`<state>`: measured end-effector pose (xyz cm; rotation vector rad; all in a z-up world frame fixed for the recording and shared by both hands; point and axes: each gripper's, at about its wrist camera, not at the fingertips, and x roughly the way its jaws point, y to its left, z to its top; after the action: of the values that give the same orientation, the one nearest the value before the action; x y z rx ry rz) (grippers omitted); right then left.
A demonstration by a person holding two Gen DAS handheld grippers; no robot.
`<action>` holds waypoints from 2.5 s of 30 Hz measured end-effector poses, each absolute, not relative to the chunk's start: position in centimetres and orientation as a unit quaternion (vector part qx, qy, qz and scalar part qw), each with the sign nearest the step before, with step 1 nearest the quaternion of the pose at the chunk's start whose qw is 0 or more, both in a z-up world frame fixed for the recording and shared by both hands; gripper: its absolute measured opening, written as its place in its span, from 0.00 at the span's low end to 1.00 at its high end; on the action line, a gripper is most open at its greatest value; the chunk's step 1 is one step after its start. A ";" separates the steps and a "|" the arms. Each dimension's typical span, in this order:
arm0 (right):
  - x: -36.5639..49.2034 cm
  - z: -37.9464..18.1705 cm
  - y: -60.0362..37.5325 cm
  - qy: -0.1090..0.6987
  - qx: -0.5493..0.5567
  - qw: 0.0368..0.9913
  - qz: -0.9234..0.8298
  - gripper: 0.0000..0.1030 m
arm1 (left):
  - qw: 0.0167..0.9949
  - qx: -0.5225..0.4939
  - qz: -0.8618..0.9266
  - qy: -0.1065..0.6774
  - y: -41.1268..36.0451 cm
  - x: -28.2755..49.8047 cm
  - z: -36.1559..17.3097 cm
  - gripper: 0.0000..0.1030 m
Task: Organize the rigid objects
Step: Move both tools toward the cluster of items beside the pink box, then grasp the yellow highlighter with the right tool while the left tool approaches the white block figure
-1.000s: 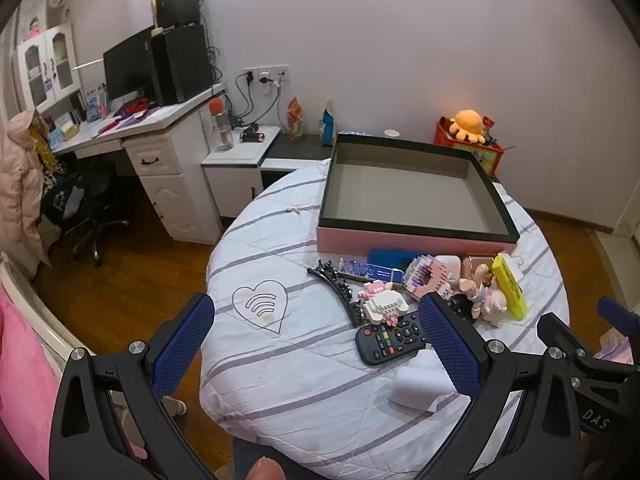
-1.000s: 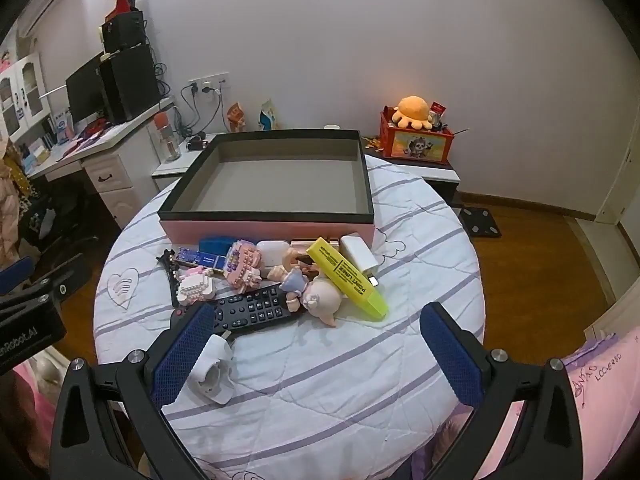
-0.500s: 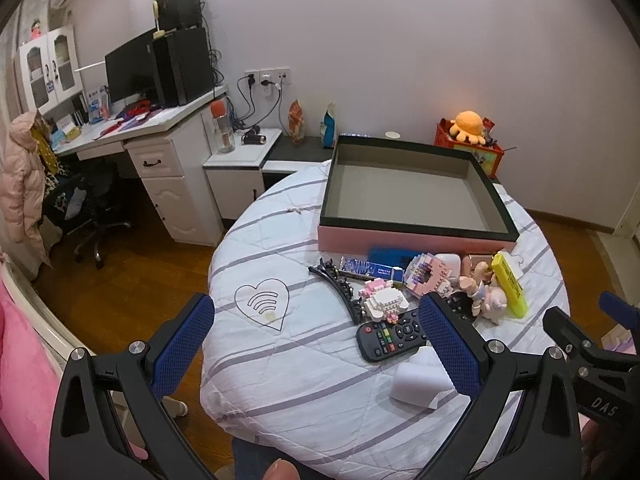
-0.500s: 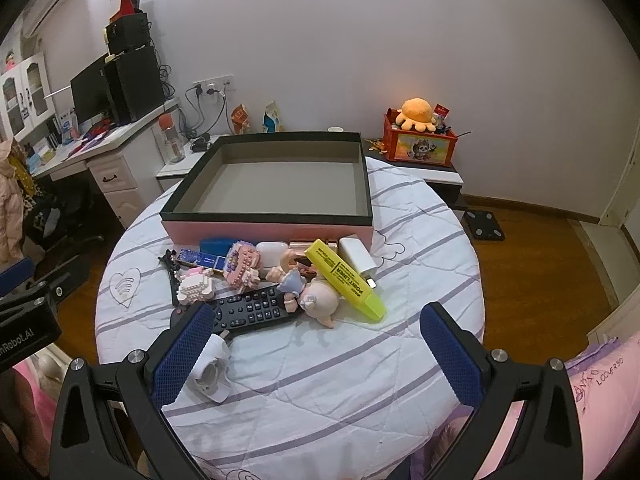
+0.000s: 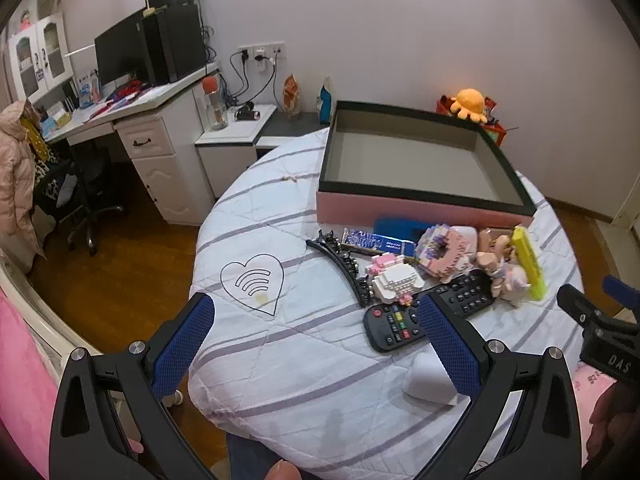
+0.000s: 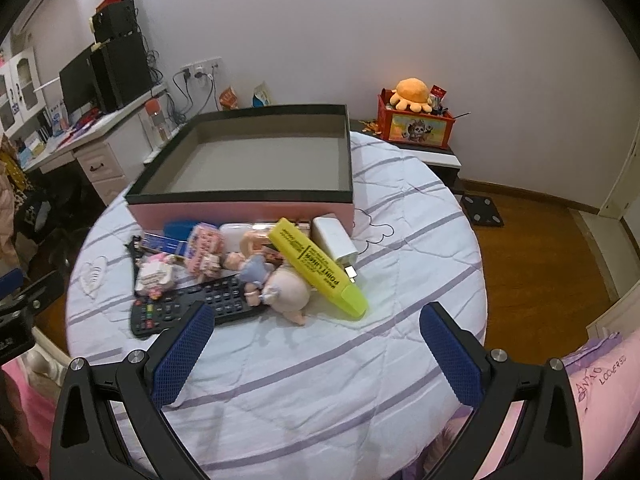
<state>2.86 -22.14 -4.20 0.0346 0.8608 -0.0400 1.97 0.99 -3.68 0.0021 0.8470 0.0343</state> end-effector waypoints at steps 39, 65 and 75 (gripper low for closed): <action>10.4 -10.7 -26.0 0.489 0.072 0.866 0.074 0.22 | 0.881 -0.007 0.025 0.472 0.3 7.8 -9.9 1.00; 8.8 -11.4 -25.7 0.494 0.094 0.861 0.071 0.14 | 0.871 -0.028 -0.013 0.490 -2.3 10.3 -12.0 1.00; 8.9 -11.5 -26.2 0.491 0.106 0.861 0.080 0.14 | 0.875 -0.068 -0.025 0.479 0.2 10.3 -12.7 0.63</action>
<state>8.94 -26.24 -11.45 0.2224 1.0313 0.1681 10.30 0.23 -12.67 -0.1429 0.9995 -0.0521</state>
